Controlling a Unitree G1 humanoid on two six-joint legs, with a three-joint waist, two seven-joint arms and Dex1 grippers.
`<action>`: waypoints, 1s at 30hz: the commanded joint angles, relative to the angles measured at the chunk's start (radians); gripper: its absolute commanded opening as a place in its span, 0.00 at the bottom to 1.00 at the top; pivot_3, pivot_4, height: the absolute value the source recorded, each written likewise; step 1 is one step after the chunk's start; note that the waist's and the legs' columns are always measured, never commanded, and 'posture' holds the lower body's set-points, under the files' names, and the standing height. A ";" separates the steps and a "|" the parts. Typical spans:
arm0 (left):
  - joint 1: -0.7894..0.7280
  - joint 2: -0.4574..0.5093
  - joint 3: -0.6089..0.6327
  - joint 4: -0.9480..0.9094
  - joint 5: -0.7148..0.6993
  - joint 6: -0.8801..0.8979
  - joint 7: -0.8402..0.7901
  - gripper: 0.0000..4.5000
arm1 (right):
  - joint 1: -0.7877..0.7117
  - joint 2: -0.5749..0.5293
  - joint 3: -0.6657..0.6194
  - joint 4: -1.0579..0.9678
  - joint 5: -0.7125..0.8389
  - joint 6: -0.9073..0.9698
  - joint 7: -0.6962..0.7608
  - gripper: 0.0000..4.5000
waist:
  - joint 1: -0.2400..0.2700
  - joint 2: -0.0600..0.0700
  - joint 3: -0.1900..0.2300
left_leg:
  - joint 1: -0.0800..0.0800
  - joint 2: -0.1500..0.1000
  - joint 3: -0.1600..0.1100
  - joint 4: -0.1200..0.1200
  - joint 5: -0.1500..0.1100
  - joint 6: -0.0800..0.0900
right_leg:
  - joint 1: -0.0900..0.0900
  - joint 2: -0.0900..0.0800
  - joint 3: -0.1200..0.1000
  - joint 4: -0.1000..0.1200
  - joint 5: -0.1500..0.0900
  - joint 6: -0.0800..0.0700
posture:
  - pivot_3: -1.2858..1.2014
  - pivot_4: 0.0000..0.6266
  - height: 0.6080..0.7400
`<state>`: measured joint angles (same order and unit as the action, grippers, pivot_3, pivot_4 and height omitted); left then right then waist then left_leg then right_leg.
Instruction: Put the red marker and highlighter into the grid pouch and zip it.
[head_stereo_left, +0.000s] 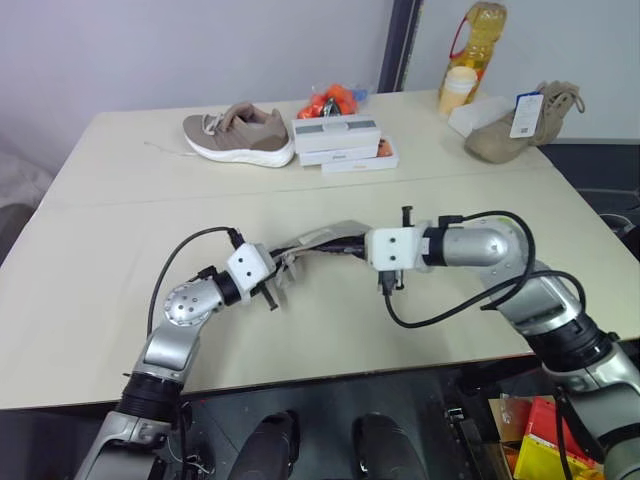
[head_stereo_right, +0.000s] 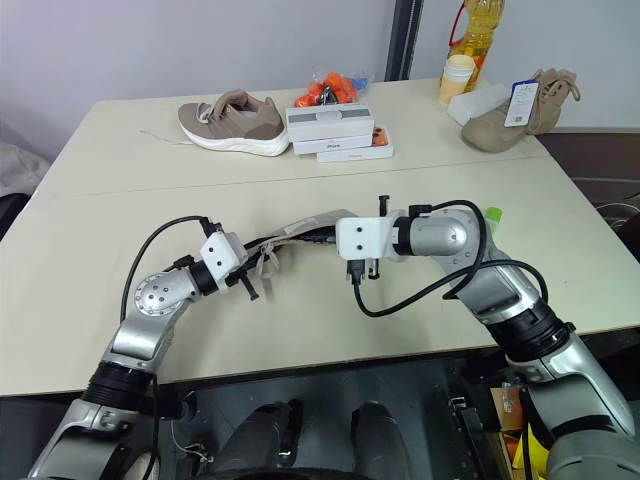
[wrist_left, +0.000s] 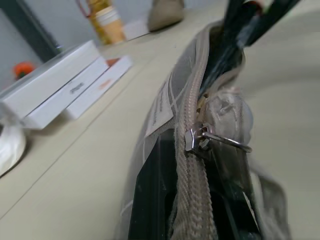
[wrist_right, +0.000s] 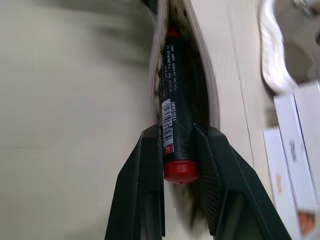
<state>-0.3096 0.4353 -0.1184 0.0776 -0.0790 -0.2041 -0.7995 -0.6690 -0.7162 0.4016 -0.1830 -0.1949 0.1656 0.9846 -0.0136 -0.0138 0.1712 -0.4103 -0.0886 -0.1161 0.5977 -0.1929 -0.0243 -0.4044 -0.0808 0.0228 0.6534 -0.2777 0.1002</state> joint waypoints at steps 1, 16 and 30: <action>-0.031 0.009 -0.027 -0.033 -0.032 -0.035 -0.063 0.00 | -0.030 0.038 0.020 -0.016 -0.007 -0.050 0.016 0.09 | 0.001 0.000 0.000 | 0.000 0.000 0.000 0.000 0.000 0.000 | 0.000 0.000 0.000 0.000 0.000 0.000 | 0.52 0.24 1.00; -0.039 -0.085 0.003 0.060 0.122 0.003 0.238 0.00 | 0.131 0.122 -0.485 -0.112 0.371 0.355 -0.134 0.97 | 0.006 0.000 0.000 | 0.000 0.000 -0.001 0.001 0.000 0.000 | 0.001 0.000 0.000 0.000 0.000 0.000 | 0.52 0.24 1.00; -0.052 -0.152 -0.007 0.098 0.158 0.055 0.377 0.00 | 0.177 0.232 -0.762 0.250 0.289 0.642 -0.757 0.99 | 0.000 0.001 0.000 | 0.000 0.000 0.001 0.001 0.000 0.000 | -0.001 0.000 0.002 0.002 0.000 0.000 | 0.52 0.24 1.00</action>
<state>-0.3492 0.2790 -0.1329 0.1857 0.0794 -0.1393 -0.4283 -0.4738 -0.4882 -0.3285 0.0834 0.0847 0.7961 0.2635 -0.0137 -0.0133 0.1708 -0.4099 -0.0888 -0.1147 0.5983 -0.1927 -0.0241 -0.4048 -0.0805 0.0247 0.6558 -0.2773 0.1004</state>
